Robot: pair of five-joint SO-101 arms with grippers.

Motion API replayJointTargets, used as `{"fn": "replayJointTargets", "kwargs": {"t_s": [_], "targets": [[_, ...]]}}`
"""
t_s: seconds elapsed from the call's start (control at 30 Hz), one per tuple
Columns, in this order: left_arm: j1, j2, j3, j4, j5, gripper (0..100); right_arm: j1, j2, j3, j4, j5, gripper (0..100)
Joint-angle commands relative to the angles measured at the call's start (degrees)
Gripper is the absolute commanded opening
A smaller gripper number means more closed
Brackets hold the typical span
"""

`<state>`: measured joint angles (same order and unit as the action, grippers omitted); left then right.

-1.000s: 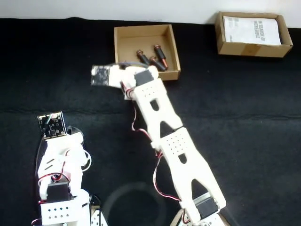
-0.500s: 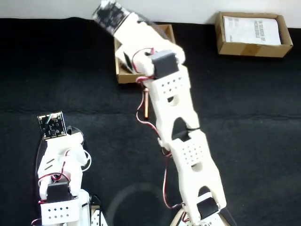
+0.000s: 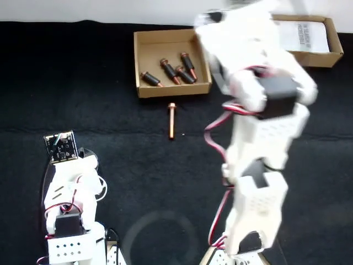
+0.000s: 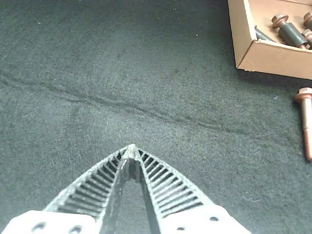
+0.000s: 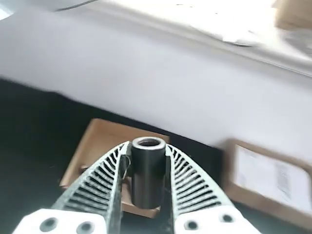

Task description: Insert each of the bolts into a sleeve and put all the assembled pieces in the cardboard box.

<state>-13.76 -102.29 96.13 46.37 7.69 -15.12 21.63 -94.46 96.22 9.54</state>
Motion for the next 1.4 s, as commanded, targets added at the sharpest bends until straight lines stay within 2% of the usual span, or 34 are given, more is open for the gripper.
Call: {"fn": "replayJointTargets", "kwargs": {"t_s": [0.0,0.23,0.4,0.57,0.7,0.97,1.23,1.37], "targets": [[-0.22,-1.01,1.01,0.18,-0.44,1,9.8,-7.69,-6.73,2.51,-2.81,0.8],[-0.22,-1.1,1.01,4.48,-0.35,1,25.54,-17.01,-6.64,4.88,-8.0,0.8],[-0.22,-1.27,0.48,4.48,-0.35,1,29.93,-25.1,-6.55,4.97,-8.35,0.8],[-0.22,-1.19,0.4,5.01,-0.35,1,30.29,-35.91,1.71,4.97,-8.35,0.8],[-0.22,-1.1,-3.21,9.93,-0.62,1,30.2,-46.64,15.16,4.88,-8.53,0.8],[-0.13,-1.01,-9.98,14.15,-9.23,1,30.2,-63.52,42.07,4.7,-8.26,0.8],[6.46,-0.75,-21.14,20.75,-9.58,1,30.29,-72.84,59.91,4.53,-8.26,0.8],[7.34,6.29,-26.59,20.75,-9.58,1,30.29,-75.65,65.54,4.0,-8.26,0.8]]}}
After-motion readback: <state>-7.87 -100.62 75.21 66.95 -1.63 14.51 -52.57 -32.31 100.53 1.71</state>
